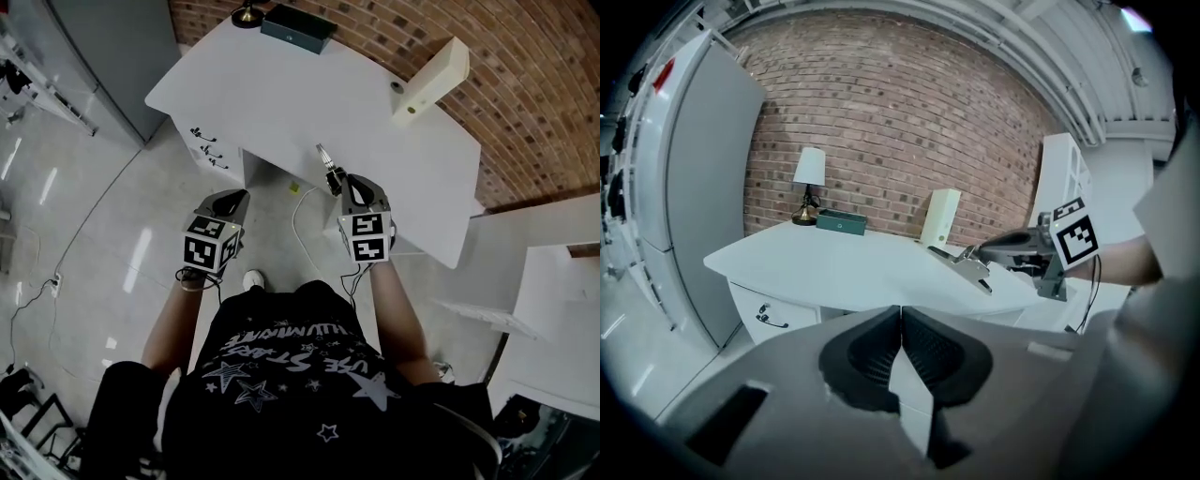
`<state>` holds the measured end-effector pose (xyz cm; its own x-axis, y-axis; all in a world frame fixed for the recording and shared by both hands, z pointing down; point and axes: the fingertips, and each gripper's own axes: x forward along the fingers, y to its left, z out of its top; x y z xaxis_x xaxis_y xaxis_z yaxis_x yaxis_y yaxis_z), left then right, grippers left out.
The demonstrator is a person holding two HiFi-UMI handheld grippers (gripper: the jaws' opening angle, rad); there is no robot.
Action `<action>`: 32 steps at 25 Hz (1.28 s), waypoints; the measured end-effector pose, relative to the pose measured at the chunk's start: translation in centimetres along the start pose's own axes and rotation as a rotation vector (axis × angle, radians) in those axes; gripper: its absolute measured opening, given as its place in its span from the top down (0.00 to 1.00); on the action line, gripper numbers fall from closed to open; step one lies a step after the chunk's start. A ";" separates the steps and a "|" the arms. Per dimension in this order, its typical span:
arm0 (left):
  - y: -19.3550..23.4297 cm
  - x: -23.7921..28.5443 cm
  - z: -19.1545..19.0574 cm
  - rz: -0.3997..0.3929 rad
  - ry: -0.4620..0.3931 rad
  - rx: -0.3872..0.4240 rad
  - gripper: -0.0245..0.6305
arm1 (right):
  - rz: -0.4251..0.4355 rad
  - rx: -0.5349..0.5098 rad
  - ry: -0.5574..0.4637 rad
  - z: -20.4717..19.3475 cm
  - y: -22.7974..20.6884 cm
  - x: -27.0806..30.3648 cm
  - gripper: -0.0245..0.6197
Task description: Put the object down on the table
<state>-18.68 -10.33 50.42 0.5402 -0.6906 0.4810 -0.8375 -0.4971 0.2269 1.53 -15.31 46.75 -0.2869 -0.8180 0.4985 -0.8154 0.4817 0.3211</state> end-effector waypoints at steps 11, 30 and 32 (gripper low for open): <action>1.0 4.4 0.3 -0.042 0.065 0.001 0.93 | 0.008 -0.139 0.047 -0.7 -1.5 4.0 0.95; 1.9 18.7 10.1 0.013 0.073 0.011 0.93 | 0.046 -0.396 -0.001 0.9 -15.1 16.2 0.95; 2.1 19.6 10.5 0.023 0.081 0.009 0.93 | 0.045 -0.448 -0.009 0.8 -15.9 17.0 0.95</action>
<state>-8.95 -30.38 51.44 0.5121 -0.6573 0.5530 -0.8486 -0.4868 0.2072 9.20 -37.18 49.47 -0.3231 -0.7947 0.5138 -0.5039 0.6041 0.6174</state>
